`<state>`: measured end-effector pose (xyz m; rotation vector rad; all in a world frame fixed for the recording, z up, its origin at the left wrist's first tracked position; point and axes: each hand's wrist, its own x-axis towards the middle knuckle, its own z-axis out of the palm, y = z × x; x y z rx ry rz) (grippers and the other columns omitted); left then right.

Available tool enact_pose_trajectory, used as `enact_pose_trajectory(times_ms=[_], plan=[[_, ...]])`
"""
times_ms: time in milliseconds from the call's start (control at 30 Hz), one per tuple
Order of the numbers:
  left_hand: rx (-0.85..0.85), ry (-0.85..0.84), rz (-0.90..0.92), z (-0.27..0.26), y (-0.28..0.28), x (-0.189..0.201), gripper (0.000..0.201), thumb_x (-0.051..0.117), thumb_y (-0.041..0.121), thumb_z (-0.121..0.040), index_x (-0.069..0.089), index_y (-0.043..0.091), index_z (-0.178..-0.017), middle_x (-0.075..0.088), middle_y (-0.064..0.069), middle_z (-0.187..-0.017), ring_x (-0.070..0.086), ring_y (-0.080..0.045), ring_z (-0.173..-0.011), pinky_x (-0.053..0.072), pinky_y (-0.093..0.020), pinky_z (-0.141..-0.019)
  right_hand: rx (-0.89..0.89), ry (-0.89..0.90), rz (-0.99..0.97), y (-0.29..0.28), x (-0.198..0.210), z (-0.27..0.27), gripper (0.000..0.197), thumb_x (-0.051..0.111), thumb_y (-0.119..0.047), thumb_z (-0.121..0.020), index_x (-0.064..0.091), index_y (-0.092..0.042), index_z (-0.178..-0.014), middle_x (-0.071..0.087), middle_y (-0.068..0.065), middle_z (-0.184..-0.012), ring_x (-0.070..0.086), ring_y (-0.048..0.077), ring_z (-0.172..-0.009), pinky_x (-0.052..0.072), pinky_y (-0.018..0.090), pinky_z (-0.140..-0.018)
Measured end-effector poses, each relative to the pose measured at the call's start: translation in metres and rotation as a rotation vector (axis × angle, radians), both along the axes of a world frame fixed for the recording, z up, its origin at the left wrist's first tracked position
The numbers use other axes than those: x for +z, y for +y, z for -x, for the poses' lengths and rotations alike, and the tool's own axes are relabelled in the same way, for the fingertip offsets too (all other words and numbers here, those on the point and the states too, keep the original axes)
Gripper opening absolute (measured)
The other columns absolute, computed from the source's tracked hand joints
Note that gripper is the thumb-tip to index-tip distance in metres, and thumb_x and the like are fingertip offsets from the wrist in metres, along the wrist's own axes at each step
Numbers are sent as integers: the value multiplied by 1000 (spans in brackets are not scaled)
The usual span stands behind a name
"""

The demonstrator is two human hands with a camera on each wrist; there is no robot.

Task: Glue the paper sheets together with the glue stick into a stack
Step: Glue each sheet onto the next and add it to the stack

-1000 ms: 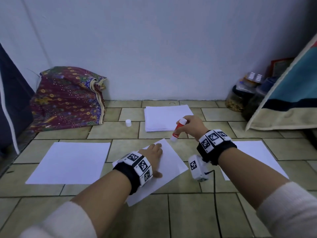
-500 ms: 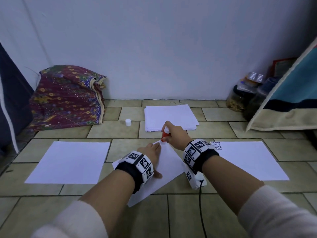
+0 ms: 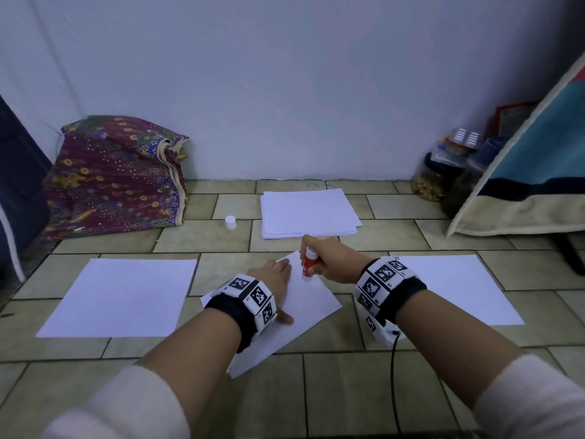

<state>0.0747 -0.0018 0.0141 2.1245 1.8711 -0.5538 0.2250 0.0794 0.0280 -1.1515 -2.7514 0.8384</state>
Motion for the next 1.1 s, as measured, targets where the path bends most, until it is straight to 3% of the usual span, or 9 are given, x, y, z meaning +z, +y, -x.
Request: enact_pose_trajectory(times_ms=[233,367,467,533,633,767,833,933,1100], plan=[[-35,1,-15,2,2,-4,111,70,60,-75,8,8,-151,10,-6,-160,20,-22,-142,37,-42,-106,56,33,69,-21,2,-33,23,63,-1,-87,49,-16,-98,69,2,-98,65,12,-90,47,19,-76],[-64,-50,9,1,3,-4,103,73,54,-75,10,28,-151,14,-8,-156,20,-26,-140,40,-45,-103,58,-2,92,-29,3,-48,25,62,-3,-88,47,-21,-97,69,0,-97,65,10,-89,53,24,-81],[-108,-27,61,4,6,-2,97,69,58,-77,10,34,-151,9,-10,-158,15,-28,-142,38,-45,-103,10,13,108,-27,1,-57,26,64,-5,-86,47,-18,-100,65,-1,-90,59,2,-73,46,13,-65],[-127,-9,91,7,8,0,94,65,58,-81,7,36,-152,5,-10,-159,10,-27,-144,34,-46,-106,-145,138,218,-21,-5,-62,28,66,-3,-85,45,-14,-101,59,3,-85,55,7,-63,46,18,-57],[-123,58,93,8,10,3,93,62,59,-83,4,38,-153,10,-11,-157,12,-27,-144,34,-43,-106,-493,515,566,-16,-10,-67,18,58,5,-89,46,-4,-99,54,9,-77,56,11,-48,46,21,-47],[-100,139,-39,-3,4,1,94,60,69,-77,22,21,-149,21,-11,-147,30,-26,-133,37,-37,-97,-705,773,751,-10,-9,-62,13,50,-2,-96,52,-5,-83,57,10,-72,52,10,-46,44,21,-49],[-152,98,-134,-7,3,-2,94,59,70,-77,28,10,-143,23,-9,-146,30,-25,-131,38,-37,-98,-752,827,733,-6,-8,-55,17,51,-2,-95,53,-5,-79,57,10,-69,53,8,-43,45,18,-45],[-179,-65,-85,-10,3,-3,82,58,58,-85,23,16,-147,17,-5,-154,25,-24,-136,40,-39,-97,-731,797,557,-2,-8,-40,23,55,2,-92,51,-9,-72,56,10,-67,55,7,-41,46,19,-44],[11,45,-96,-5,3,4,75,53,64,-85,36,15,-138,37,-7,-138,40,-26,-124,41,-35,-85,-752,764,395,6,-11,-18,17,62,1,-87,48,-4,-95,57,11,-74,58,11,-47,48,22,-46]])
